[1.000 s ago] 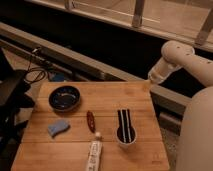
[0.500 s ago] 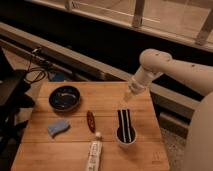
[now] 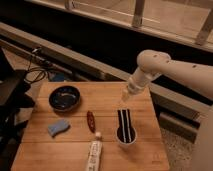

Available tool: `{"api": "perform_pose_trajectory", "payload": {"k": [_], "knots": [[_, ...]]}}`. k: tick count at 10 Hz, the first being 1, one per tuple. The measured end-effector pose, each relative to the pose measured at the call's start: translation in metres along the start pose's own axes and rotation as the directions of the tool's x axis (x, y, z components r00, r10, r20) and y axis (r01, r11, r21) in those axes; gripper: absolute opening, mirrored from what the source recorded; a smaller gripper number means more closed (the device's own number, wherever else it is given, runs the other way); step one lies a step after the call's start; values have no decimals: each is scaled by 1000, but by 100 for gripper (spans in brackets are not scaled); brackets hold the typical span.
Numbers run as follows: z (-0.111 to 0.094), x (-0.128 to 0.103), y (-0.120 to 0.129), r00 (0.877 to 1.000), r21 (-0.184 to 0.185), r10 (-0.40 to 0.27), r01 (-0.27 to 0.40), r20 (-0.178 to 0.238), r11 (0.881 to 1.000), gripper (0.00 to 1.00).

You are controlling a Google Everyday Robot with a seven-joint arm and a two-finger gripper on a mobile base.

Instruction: Move the arm in a circular motion

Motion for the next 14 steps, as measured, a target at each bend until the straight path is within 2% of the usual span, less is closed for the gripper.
{"api": "perform_pose_trajectory", "payload": {"k": [3, 5, 7, 9, 10, 12, 13, 14], "knots": [[-18, -4, -47, 999, 20, -11, 10, 34, 1000, 0], [-22, -14, -62, 999, 28, -19, 18, 51, 999, 4], [-17, -32, -56, 998, 33, -21, 19, 61, 999, 25], [-9, -46, -39, 998, 36, -43, 42, 49, 998, 43], [-10, -42, -35, 998, 45, -52, 50, 41, 998, 56], [-6, -48, -26, 997, 52, -76, 74, 30, 996, 74], [-2, -56, -17, 996, 54, -86, 84, 23, 995, 80], [2, -62, -8, 995, 57, -95, 94, 18, 994, 80]]}}
